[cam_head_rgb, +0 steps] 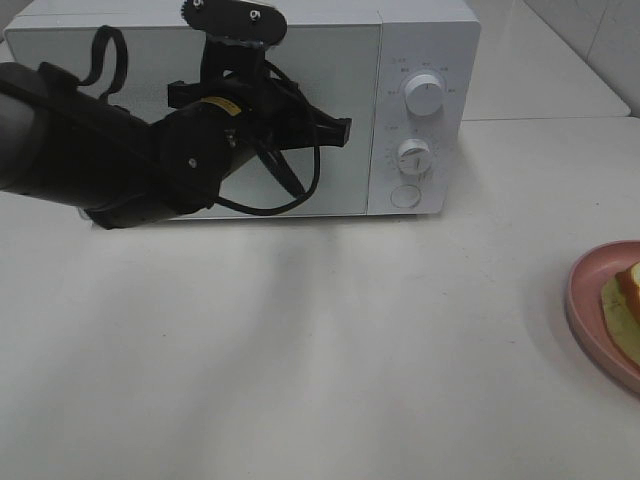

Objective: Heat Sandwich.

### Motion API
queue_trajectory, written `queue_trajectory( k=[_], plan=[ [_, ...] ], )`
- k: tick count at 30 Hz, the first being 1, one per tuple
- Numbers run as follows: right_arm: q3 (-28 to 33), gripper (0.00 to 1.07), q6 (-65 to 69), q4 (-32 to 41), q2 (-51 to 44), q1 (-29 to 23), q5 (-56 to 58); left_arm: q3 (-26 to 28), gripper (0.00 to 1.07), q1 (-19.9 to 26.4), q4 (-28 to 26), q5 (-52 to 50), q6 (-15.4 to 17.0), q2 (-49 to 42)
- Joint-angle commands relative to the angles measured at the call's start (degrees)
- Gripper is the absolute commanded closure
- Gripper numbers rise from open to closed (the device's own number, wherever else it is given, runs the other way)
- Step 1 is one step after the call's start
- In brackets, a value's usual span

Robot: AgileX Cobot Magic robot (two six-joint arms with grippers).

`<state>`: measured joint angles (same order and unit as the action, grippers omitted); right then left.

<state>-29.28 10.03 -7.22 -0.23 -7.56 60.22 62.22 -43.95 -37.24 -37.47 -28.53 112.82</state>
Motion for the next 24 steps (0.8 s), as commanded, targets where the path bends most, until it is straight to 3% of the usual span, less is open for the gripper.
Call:
queue_trajectory(
  k=[1, 9, 12, 13, 14, 15, 17, 18, 19, 23, 24],
  plan=[
    [0.11, 0.31, -0.46, -0.17, -1.6, 0.29, -0.52, -3.09, 1.07, -1.2, -0.11, 4.18, -0.11, -4.64],
    [0.11, 0.31, -0.46, -0.17, -1.6, 0.29, -0.52, -6.36, 1.07, -1.2, -0.06, 20.28, -0.11, -10.08],
    [0.11, 0.31, -0.52, -0.17, -1.6, 0.29, -0.52, -6.65, 0.83, -1.03, 0.23, 30.14, -0.29, -12.49],
    [0.11, 0.31, -0.52, -0.17, -1.6, 0.29, -0.52, -6.65, 0.83, -1.03, 0.23, 30.14, -0.29, -12.49],
    [0.11, 0.31, -0.52, -0.17, -1.6, 0.29, -0.52, -6.65, 0.68, -1.03, 0.17, 32.43, -0.29, -13.06],
    [0.11, 0.31, -0.52, -0.17, -1.6, 0.29, -0.52, -6.65, 0.37, -0.97, -0.11, 35.75, 0.11, -13.92],
    [0.11, 0.31, -0.52, -0.17, -1.6, 0.29, -0.52, -6.65, 0.14, -0.92, -0.34, 38.62, 0.74, -14.55],
    [0.11, 0.31, -0.52, -0.17, -1.6, 0.29, -0.52, -6.65, 0.14, -0.92, -0.34, 38.62, 0.74, -14.55],
    [0.11, 0.31, -0.52, -0.17, -1.6, 0.29, -0.52, -6.65, 0.05, -0.86, 0.0, 39.99, 0.74, -14.95],
    [0.11, 0.31, -0.52, -0.17, -1.6, 0.29, -0.52, -6.65, 0.07, -0.86, 2.81, 45.66, 0.74, -16.33],
    [0.11, 0.31, -0.52, -0.17, -1.6, 0.29, -0.52, -6.65, 0.07, -0.69, 6.25, 49.9, 0.8, -17.02]
  ],
)
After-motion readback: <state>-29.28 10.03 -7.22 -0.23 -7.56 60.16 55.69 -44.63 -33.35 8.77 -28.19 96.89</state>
